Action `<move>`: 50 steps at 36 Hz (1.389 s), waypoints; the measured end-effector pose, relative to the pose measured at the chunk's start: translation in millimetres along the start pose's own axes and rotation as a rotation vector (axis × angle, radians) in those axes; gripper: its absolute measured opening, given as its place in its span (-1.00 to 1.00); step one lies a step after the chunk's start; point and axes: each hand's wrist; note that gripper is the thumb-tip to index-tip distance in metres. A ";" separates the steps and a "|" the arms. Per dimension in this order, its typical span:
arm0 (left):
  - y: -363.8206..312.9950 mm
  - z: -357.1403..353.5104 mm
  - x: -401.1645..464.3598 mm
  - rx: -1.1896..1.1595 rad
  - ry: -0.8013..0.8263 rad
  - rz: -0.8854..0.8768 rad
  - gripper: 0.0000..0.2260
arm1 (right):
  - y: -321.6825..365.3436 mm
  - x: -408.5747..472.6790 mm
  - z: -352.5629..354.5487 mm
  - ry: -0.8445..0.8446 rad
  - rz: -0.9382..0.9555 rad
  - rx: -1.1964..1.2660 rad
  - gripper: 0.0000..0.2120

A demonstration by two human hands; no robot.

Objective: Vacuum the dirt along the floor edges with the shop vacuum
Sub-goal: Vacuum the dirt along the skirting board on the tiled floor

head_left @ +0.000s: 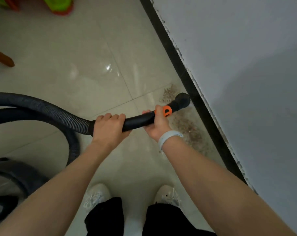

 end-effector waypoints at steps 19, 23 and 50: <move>68.1 -116.5 116.7 -0.066 -0.034 0.283 -0.62 | 54.5 165.2 -90.5 0.195 0.115 -0.316 -0.69; 65.5 -117.9 138.4 -0.070 0.019 0.236 -0.66 | 72.0 175.7 -89.8 0.150 0.125 -0.307 -0.76; 41.0 -154.1 106.3 -0.308 0.307 -0.159 -0.75 | 27.3 170.1 7.4 -0.079 0.197 -0.070 -0.69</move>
Point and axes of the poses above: each hand's wrist, its own x-axis towards the middle knuckle, its own z-axis out of the back of the hand, y = z × x, and after that the axes turned 6 degrees about -z, right-handed
